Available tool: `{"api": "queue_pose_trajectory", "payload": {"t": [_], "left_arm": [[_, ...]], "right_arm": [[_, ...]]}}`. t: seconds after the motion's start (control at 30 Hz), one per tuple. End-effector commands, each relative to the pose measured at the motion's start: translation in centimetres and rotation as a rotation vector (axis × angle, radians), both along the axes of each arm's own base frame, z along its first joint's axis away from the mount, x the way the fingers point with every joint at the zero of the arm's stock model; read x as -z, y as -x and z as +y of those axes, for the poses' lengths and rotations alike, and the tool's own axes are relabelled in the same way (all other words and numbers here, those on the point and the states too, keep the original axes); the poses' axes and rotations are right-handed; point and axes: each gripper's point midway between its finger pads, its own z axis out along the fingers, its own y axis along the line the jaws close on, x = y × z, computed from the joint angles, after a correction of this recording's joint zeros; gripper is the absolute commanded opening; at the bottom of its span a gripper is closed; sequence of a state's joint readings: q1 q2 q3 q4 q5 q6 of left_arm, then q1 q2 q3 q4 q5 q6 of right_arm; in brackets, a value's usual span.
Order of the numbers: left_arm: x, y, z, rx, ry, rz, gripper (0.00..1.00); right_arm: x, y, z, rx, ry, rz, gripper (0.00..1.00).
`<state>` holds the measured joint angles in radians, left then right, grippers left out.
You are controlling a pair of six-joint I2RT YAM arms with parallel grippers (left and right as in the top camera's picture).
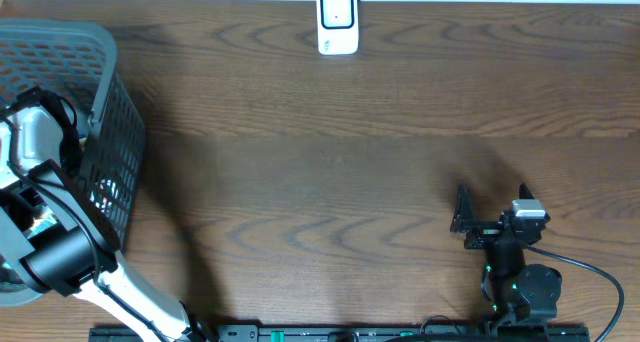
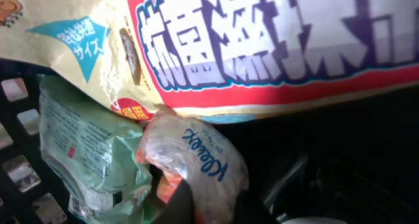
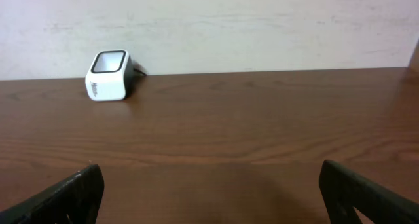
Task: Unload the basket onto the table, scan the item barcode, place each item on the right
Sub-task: 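Grasp the orange Kleenex tissue pack with the left gripper and lift, then carry the orange tissue pack forward and release it near the scanner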
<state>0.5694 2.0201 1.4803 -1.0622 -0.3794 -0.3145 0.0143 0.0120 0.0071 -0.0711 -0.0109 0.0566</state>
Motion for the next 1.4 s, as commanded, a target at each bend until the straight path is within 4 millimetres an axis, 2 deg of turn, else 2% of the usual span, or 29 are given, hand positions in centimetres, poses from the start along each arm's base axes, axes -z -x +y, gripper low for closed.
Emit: {"api": "queue_pose_trajectory", "payload": {"t": [0.0,0.17,0.23,0.4,0.63,0.67,0.8,0.9,1.0,1.07,1.13,1.27,1.37], "left_arm": [[0.3,0.3,0.0,-0.006,0.004,0.008,0.07],[-0.8,0.4,-0.3,-0.005,0.021,0.024,0.07],[-2.3,0.3,-0.2,-0.005,0.018,0.018,0.07],[-8.0,-0.6,-0.2,-0.011,-0.021,-0.104,0.07],[-19.3,-3.2,-2.2,0.026,-0.098,-0.572,0.07],[-22.2,-3.6,-3.0,0.05,-0.111,-0.696,0.07],[-29.7,-3.7,-5.8,0.065,-0.139,-1.024,0.08],[-34.7,-2.8,-8.8,0.043,-0.092,-1.264,0.07],[-38.1,-2.3,-12.7,0.02,0.057,-1.452,0.07],[-39.6,-2.5,-15.6,0.075,0.165,-1.519,0.07],[-40.3,-3.0,-18.6,0.169,0.259,-1.538,0.07],[-39.3,-4.5,-23.4,0.303,0.396,-1.485,0.07],[-37.8,-5.9,-27.0,0.419,0.488,-1.413,0.07]], "right_arm": [[0.1,0.0,-0.2,0.008,-0.001,0.001,0.99],[0.1,0.0,-0.2,0.008,-0.002,0.001,0.99],[0.1,0.0,-0.2,0.008,-0.001,0.001,0.99],[0.1,0.0,-0.2,0.008,-0.001,0.001,0.99],[0.1,0.0,-0.2,0.008,-0.001,0.001,0.99],[0.1,0.0,-0.2,0.008,-0.002,0.001,0.99],[0.1,0.0,-0.2,0.008,-0.001,0.001,0.99],[0.1,0.0,-0.2,0.008,-0.002,0.001,0.99],[0.1,0.0,-0.2,0.008,-0.001,0.001,0.99],[0.1,0.0,-0.2,0.008,-0.001,0.001,0.99],[0.1,0.0,-0.2,0.008,-0.002,0.001,0.99],[0.1,0.0,-0.2,0.008,-0.002,0.001,0.99],[0.1,0.0,-0.2,0.008,-0.002,0.001,0.99]]}}
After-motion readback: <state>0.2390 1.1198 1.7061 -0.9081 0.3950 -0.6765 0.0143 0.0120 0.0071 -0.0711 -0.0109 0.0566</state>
